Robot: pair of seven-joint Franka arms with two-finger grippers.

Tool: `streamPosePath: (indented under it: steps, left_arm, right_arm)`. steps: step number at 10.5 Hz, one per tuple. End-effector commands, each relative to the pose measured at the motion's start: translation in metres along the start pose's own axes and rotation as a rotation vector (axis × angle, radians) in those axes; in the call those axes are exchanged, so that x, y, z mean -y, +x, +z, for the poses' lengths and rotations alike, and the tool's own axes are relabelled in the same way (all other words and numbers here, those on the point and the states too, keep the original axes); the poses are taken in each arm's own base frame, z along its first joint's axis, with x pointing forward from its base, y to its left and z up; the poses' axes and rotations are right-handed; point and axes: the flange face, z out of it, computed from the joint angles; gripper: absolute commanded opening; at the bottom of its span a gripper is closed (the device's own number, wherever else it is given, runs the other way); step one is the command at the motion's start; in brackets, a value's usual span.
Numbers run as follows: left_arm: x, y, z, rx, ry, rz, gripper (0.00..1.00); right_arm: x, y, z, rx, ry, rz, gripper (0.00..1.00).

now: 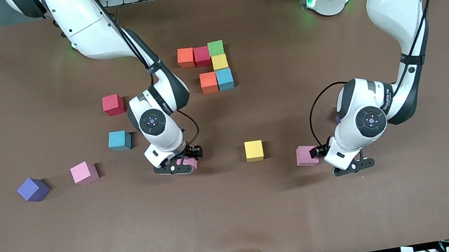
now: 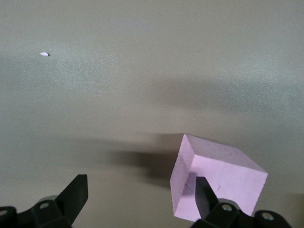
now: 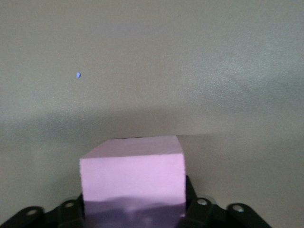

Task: Form number 2 with 11 blocks
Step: 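Grasp a pink cube with the right gripper while the left gripper grasps another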

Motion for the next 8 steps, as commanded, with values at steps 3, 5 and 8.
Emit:
streamPosePath:
  steps: [3, 5, 8]
  left_arm:
    - [-0.001, 0.001, -0.001, -0.006, 0.024, 0.001, 1.0]
    - [-0.001, 0.001, -0.001, -0.007, 0.024, -0.001, 1.0]
    - [-0.001, 0.001, -0.001, -0.007, 0.024, -0.001, 1.0]
  right_arm:
    - [0.001, 0.008, -0.016, -0.009, 0.016, -0.01, 0.32]
    - [-0.02, -0.01, -0.044, 0.02, 0.015, -0.206, 0.33]
    - [-0.063, -0.052, -0.085, 0.04, 0.038, -0.572, 0.33]
